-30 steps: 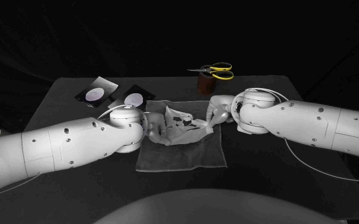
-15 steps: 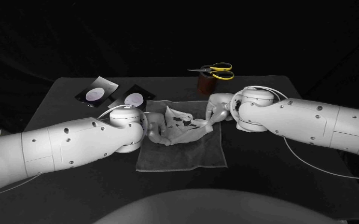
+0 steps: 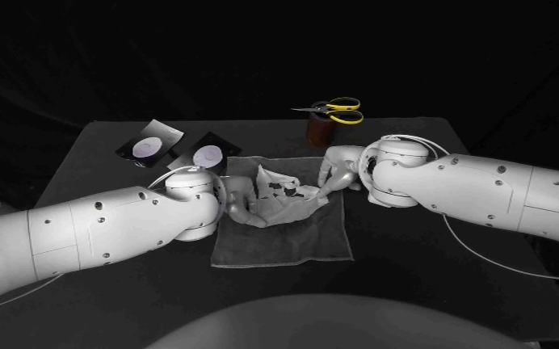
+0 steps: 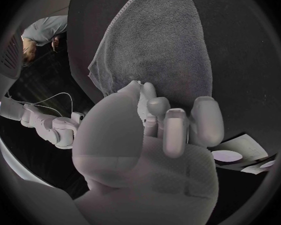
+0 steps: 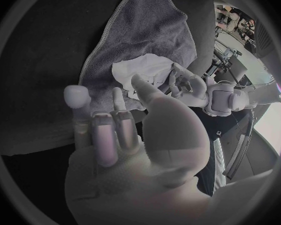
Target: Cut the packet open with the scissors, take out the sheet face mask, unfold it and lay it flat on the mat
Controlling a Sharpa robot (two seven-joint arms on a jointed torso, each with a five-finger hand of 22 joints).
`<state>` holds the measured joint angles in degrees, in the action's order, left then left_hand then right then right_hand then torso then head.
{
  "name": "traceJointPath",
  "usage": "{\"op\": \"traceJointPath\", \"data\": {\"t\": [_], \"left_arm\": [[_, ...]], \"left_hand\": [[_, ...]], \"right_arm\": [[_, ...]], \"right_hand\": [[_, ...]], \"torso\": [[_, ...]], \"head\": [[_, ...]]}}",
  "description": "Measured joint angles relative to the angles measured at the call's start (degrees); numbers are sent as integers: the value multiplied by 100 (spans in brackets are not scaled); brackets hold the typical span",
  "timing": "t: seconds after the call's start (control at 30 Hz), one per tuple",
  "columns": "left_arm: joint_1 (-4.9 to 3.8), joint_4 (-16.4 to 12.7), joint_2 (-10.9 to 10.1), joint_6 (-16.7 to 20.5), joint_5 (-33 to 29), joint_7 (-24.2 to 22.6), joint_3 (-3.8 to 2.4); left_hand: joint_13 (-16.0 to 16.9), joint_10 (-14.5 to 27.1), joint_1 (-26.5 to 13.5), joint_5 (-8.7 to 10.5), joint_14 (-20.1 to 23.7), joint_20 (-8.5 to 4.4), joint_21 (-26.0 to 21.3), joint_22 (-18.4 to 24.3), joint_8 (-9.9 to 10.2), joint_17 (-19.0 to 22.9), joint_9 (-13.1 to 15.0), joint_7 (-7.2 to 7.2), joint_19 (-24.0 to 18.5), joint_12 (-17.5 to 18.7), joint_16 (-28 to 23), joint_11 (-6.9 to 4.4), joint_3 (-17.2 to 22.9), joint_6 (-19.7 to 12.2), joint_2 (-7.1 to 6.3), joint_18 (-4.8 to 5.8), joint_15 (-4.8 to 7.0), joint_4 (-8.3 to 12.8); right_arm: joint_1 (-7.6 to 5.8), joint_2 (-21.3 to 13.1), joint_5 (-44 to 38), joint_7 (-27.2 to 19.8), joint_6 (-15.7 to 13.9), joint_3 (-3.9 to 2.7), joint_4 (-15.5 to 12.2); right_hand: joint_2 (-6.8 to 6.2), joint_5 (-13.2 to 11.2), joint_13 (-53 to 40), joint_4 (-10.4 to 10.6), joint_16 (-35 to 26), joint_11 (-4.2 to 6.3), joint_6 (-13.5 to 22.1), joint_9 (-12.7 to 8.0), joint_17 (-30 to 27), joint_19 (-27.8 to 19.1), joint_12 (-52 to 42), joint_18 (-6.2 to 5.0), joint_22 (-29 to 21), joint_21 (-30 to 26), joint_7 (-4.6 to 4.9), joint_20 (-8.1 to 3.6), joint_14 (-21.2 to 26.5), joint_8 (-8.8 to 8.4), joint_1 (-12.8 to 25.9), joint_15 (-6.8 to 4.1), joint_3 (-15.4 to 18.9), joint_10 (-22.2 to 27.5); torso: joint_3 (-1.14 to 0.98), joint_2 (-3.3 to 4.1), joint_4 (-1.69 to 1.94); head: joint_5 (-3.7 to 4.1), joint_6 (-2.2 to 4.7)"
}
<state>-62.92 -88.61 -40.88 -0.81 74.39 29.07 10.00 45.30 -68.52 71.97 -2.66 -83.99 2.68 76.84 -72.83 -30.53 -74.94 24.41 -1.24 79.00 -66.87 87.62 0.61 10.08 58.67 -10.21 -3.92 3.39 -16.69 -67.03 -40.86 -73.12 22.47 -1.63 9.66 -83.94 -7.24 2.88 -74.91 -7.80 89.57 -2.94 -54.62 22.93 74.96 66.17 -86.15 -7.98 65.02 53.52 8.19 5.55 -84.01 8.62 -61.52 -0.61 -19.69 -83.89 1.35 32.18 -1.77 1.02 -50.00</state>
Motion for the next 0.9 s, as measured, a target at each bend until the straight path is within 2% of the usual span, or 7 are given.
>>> {"op": "traceJointPath", "data": {"t": [0.17, 0.27, 0.33, 0.43, 0.5, 0.7, 0.9], "left_arm": [[22, -21, -60, 156, -111, -56, 9], [43, -56, -124, 233, -163, -89, -6], [65, -77, -175, 286, -212, -122, -45], [79, -90, -254, 370, -298, -178, -186], [75, -91, -304, 438, -356, -217, -272], [17, -127, -458, 647, -629, -396, -452], [-229, -83, -547, 730, -1052, -602, -547]], "left_hand": [[-565, 336, 0, 0, 7, 40, -170, 178, -76, 0, 0, 53, -122, 383, -67, 32, -293, -53, 0, 1, -34, -5], [-1048, 633, 0, 0, 5, 61, -308, 336, -126, 133, -2, 106, -247, 707, -140, 64, -531, -106, 0, -87, -75, -4], [-1227, 748, 60, 0, -6, 77, -480, 530, -203, 421, -362, 135, -380, 850, -236, 101, -705, -141, 60, -96, -86, -5], [-1346, 946, 184, 0, 45, 119, -710, 783, -246, 731, -449, -408, -554, 1010, -357, 172, -872, -824, 184, -199, -161, -1], [-1423, 1060, 270, 0, 133, 162, -910, 999, -255, 1034, -573, -580, -695, 1102, -475, 207, -949, -1056, 251, -245, -228, 2], [-1570, 1204, 566, 0, 278, 233, -1263, 1379, -320, 1412, -562, -672, -926, 1251, -645, 289, -985, -1291, 345, -276, -293, 10], [-1744, 1335, 1078, 0, 386, 265, -1478, 1613, -373, 1700, -644, -713, -1043, 1440, -776, 319, -787, -1434, 566, -363, -330, 52]], "right_arm": [[1, -83, 43, 1, -193, 1, -23], [6, -148, 65, -1, -325, 1, -66], [11, -209, 85, -12, -440, 1, -112], [32, -304, 132, -57, -664, 1, -196], [46, -361, 184, -127, -856, 4, -236], [96, -454, 468, -581, -1549, 5, -266], [165, -385, 793, -1142, -2060, 4, -169]], "right_hand": [[0, 0, 1, 69, 0, -15, 39, -10, 0, -20, 19, 0, -19, -28, -1, 20, 0, -23, 0, 1, 160, -15], [0, 0, 1, 100, -1, -15, 40, -11, -2, -20, 19, -1, -18, -28, 0, 20, 1, -23, 0, 1, 191, -15], [0, 0, 0, 116, -2, -15, 40, -11, -4, -20, 19, 0, -5, -28, 0, 20, 1, -23, 0, 1, 207, -15], [65, 0, -2, 139, -12, -15, 37, -12, -6, -18, -5, 0, 46, 29, -3, 23, 1, -20, -66, 1, 263, -15], [193, 0, -3, 139, -13, -15, -21, -9, -6, 62, -52, 0, 87, 101, -34, 29, 10, 24, -193, 9, 263, -15], [534, 0, -4, 65, 24, -14, -116, -36, -5, 190, -204, 1, 208, 271, -50, 1, 10, 24, -535, 10, 56, -15], [768, 0, -4, -44, 24, 6, -322, -79, -3, 265, -292, 3, 285, 341, -98, -35, 6, 67, -769, 6, -275, 3]], "torso": [[-1, 0, 0], [-2, 0, 2], [-2, 0, 2], [0, 0, 2], [0, 0, 3], [3, -1, 5], [-2, 1, 5]], "head": [[10, 0], [15, 0], [19, 0], [25, 0], [29, 0], [29, 0], [9, 1]]}}
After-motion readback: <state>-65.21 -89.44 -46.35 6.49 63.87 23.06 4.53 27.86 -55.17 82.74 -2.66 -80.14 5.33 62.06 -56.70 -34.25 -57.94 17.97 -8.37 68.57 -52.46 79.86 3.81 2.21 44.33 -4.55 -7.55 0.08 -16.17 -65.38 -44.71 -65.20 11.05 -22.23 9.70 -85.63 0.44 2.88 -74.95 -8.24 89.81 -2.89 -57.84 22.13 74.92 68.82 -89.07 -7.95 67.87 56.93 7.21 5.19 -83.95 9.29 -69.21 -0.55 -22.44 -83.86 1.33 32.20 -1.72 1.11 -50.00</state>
